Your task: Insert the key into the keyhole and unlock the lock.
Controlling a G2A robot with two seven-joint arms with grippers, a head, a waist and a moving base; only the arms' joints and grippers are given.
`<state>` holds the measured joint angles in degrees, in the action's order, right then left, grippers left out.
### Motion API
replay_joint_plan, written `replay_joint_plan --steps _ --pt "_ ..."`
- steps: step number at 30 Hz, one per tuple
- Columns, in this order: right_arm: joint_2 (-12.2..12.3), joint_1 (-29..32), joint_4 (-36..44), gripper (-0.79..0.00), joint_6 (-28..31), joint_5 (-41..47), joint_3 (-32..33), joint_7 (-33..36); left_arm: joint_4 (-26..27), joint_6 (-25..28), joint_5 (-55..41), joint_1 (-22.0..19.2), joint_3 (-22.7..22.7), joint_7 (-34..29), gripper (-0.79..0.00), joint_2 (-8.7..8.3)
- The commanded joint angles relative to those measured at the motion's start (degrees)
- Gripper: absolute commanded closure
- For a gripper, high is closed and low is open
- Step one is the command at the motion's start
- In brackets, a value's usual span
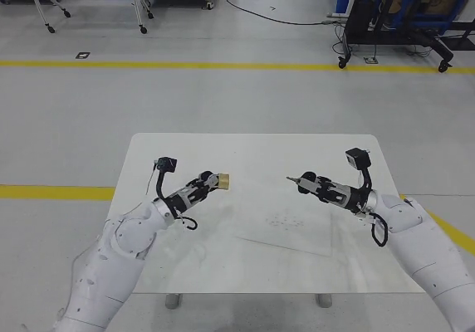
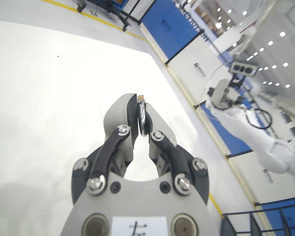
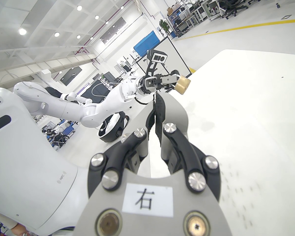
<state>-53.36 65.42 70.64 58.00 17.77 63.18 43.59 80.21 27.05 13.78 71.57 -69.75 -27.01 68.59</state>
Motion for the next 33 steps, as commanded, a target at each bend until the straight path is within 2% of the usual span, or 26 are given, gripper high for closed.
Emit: replay_joint_plan --steps 1,3,5,12,14,17,20,25,28,31,33 --pt "0.00 0.00 0.00 0.000 0.00 0.00 0.00 0.00 -1.36 2.73 -4.40 0.16 -0.27 0.74 0.000 0.12" --pt "0.00 0.00 0.00 0.000 0.00 0.00 0.00 0.00 -2.92 5.17 -7.06 -0.05 -0.52 0.19 0.000 0.12" --pt "0.00 0.00 0.00 0.000 0.00 0.00 0.00 0.00 -3.20 4.73 -3.56 -0.87 -0.52 -1.03 0.000 -0.09" --pt "-0.13 0.34 1.29 0.000 -1.22 0.21 -0.37 -0.67 -2.55 4.73 -5.76 -0.37 0.09 -0.34 0.000 0.13" --pt "-0.38 0.41 2.76 0.000 -2.68 0.72 -1.16 -1.03 -2.91 7.30 -15.81 0.12 0.76 0.34 0.000 0.69" --pt "-1.08 0.19 4.48 0.000 -2.79 3.68 -2.98 -2.04 -6.15 10.65 -34.34 -0.22 2.34 -3.02 0.000 1.59" --pt "-1.85 -0.77 4.78 0.000 -2.74 6.38 -4.85 -2.42 -10.04 9.46 -46.38 -1.94 4.60 -8.30 0.000 2.47" --pt "-3.42 -3.34 3.53 0.000 -3.36 6.91 -7.49 -5.20 -16.73 6.17 -58.31 -5.75 7.14 -14.79 0.000 3.92" --pt "-4.31 -4.91 2.33 0.000 -3.78 5.50 -8.87 -6.41 -19.85 3.95 -59.66 -7.79 8.06 -17.36 0.000 4.39" --pt "-4.47 -5.22 2.04 0.000 -4.00 5.24 -9.06 -6.68 -20.91 2.72 -51.27 -10.02 7.77 -17.80 0.000 3.78" --pt "-4.47 -5.22 2.04 0.000 -4.00 5.24 -9.06 -6.68 -20.91 2.72 -51.27 -10.02 7.77 -17.80 0.000 3.78"
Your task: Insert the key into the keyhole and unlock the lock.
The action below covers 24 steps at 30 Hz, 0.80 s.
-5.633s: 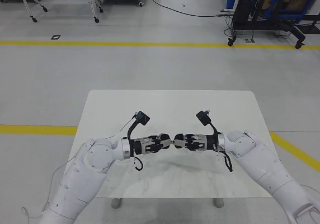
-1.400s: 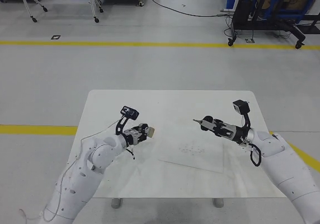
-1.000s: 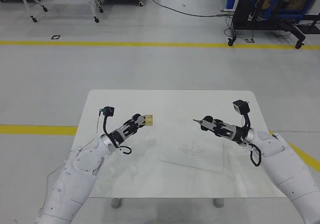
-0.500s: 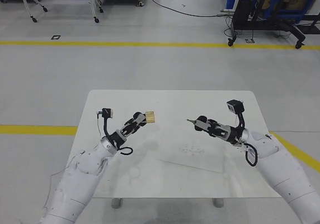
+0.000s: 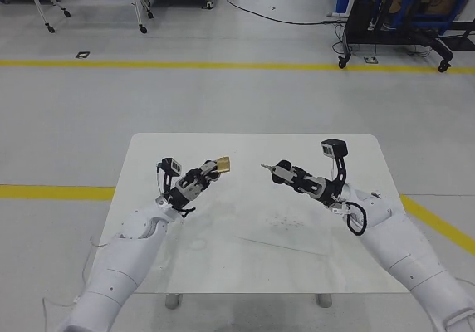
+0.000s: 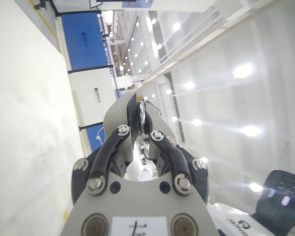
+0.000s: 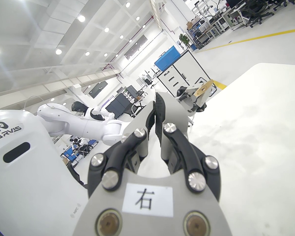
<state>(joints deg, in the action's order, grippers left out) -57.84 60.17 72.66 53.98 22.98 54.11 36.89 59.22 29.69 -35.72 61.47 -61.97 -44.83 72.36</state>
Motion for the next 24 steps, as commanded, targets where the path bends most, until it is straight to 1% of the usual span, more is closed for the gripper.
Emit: replay_joint_plan --steps 1,5,7,9,13,17,21,24 --pt "0.01 0.02 0.02 0.000 0.02 0.03 0.02 0.03 0.07 0.07 -1.77 0.07 0.00 0.02 0.000 0.01" --pt "0.01 0.02 0.02 0.000 0.02 0.03 0.02 0.03 0.07 0.07 -1.77 0.07 0.00 0.02 0.000 0.01" --pt "-0.02 0.11 0.48 0.000 -0.61 -0.48 -0.03 -0.13 0.48 -0.61 -0.42 0.38 0.12 1.67 0.000 0.04" --pt "-0.28 0.18 2.71 0.000 -2.19 -1.61 -0.35 -0.91 0.99 -1.94 -3.80 0.83 0.59 2.19 0.000 0.53" --pt "-1.21 -1.19 5.34 0.000 -5.69 -3.68 -2.22 -1.42 -1.79 -2.52 -7.54 -0.43 2.05 0.88 0.000 1.57" --pt "-2.47 -3.29 5.69 0.000 -8.84 -5.15 -4.65 -2.15 -4.70 -2.50 -10.27 -2.00 2.88 -0.63 0.000 2.46" --pt "-3.58 -5.02 4.99 0.000 -10.39 -5.82 -6.38 -2.48 -6.65 -1.39 -12.17 -2.91 2.28 -1.25 0.000 2.89" --pt "-4.25 -5.81 4.78 0.000 -10.97 -6.32 -7.41 -2.25 -7.25 -2.40 -16.07 -2.82 1.46 -2.49 0.000 3.21"
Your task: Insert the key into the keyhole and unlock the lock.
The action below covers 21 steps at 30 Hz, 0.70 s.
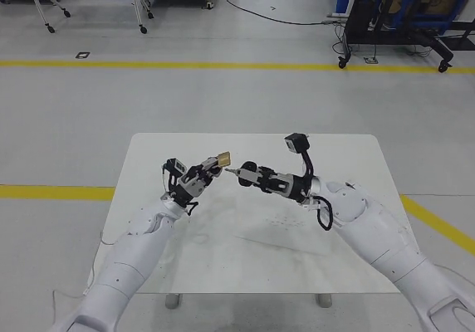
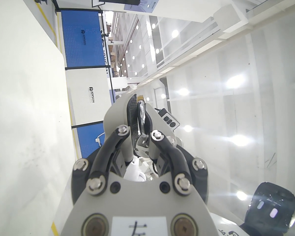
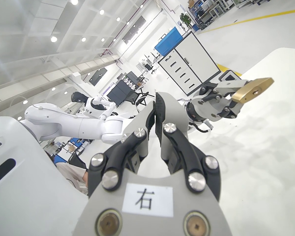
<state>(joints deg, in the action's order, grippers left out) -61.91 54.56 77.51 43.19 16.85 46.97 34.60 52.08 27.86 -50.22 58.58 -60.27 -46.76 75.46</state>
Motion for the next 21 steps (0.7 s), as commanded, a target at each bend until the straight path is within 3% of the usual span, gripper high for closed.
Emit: replay_joint_plan --steps 1,6,14,21 --pt "-0.42 -0.34 -0.11 0.000 -0.12 -0.29 -0.64 -0.07 -0.27 -1.30 -2.88 0.10 -0.42 -1.32 0.000 0.21" --pt "-1.96 -1.06 -2.75 0.000 2.94 -0.69 -2.87 -1.50 -1.58 -4.49 -6.63 -0.34 -0.55 -4.76 0.000 0.79" --pt "-5.13 -2.42 -9.81 0.000 8.97 -4.06 -5.74 -9.17 -3.73 -7.76 -10.39 -1.33 -0.40 -10.14 0.000 1.76" --pt "-7.39 -3.61 -12.78 0.000 7.71 -13.12 -6.56 -16.80 -5.31 -9.42 -10.29 -2.20 0.10 -12.97 0.000 2.41"
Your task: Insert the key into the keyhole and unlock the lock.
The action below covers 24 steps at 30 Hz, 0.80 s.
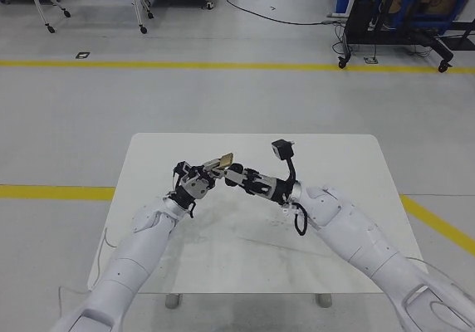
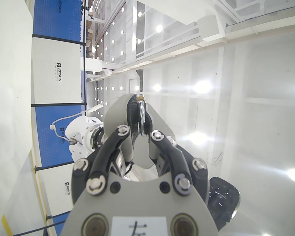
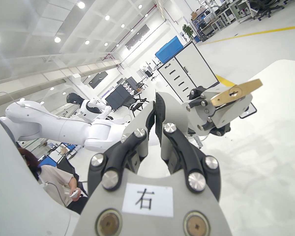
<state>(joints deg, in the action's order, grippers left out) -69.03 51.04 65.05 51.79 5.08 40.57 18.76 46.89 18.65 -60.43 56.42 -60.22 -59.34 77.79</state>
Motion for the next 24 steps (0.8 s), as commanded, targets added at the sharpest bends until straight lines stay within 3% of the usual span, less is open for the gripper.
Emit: replay_joint_plan --steps 1,9,24 --pt "-0.61 -0.15 -0.52 0.000 -1.85 -1.76 -0.47 -1.61 -0.23 -0.69 -0.79 -0.03 -0.02 -0.82 0.000 0.21" --pt "-2.16 -0.86 -3.12 0.000 -1.16 -2.97 0.19 -5.23 -1.47 -1.11 -1.18 -0.58 -0.32 -3.51 0.000 0.76" --pt "-2.51 0.74 -3.46 0.000 0.02 -4.61 4.20 -6.00 -2.76 -1.33 -0.35 -1.21 -1.14 -7.32 0.000 1.40"
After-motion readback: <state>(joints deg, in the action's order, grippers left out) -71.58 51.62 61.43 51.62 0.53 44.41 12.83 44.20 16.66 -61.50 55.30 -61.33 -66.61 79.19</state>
